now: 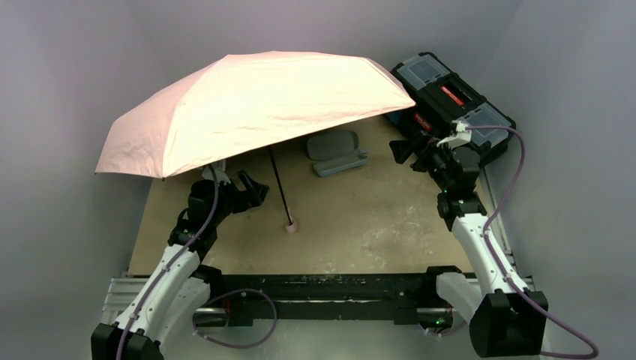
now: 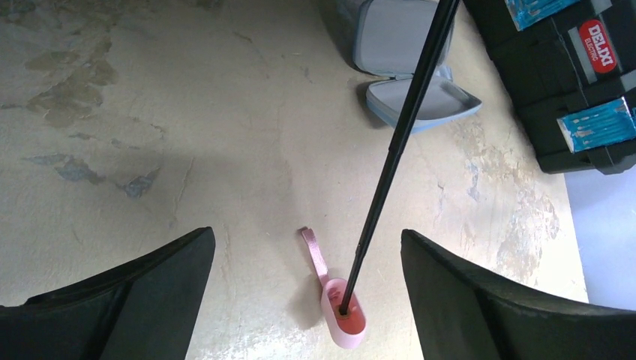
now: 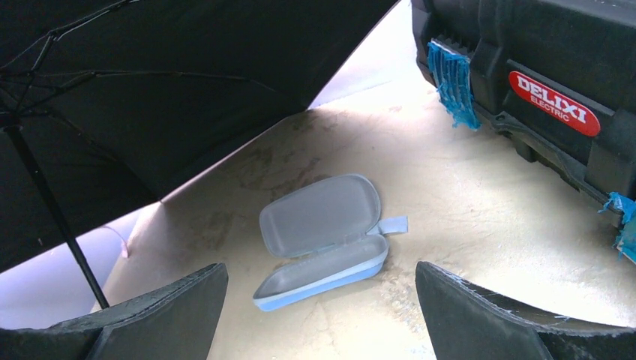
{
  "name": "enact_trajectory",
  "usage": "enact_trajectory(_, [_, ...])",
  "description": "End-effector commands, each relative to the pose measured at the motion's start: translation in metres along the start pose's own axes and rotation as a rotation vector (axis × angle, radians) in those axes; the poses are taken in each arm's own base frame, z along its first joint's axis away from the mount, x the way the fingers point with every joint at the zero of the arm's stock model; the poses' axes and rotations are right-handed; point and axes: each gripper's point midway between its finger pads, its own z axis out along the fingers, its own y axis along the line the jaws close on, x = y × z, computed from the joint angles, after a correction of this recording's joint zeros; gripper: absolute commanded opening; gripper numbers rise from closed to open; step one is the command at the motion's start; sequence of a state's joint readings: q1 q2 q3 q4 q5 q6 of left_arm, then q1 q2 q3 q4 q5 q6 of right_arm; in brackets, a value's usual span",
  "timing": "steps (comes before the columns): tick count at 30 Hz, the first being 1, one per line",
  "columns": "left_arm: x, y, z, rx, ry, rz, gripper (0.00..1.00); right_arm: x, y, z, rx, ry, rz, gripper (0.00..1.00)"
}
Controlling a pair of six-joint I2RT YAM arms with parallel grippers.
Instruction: Put away the umbrella
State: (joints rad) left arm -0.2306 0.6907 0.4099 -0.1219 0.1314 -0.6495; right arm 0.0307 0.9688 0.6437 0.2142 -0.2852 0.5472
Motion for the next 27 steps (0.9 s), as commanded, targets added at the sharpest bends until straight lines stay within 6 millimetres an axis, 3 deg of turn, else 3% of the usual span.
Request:
enact_trajectory(1, [-0.008,-0.016,0.005,0.078,-0.037,0.042,0.92,-0.021,0.027,-0.005,-0.100,-0.031,-0.044,0.99])
enact_trajectory(11, [0.005,-0.035,0.021,0.174,0.003,0.071,0.81,-0.009,0.037,-0.001,-0.182,0.020,-0.052,0.99])
enact_trajectory(22, [0.028,-0.052,0.052,0.187,0.066,0.111,0.71,-0.002,0.045,0.001,-0.243,0.053,-0.041,0.99])
enact_trajectory(27, [0.035,-0.057,0.066,0.187,0.088,0.112,0.63,-0.001,0.048,0.000,-0.261,0.060,-0.041,0.99])
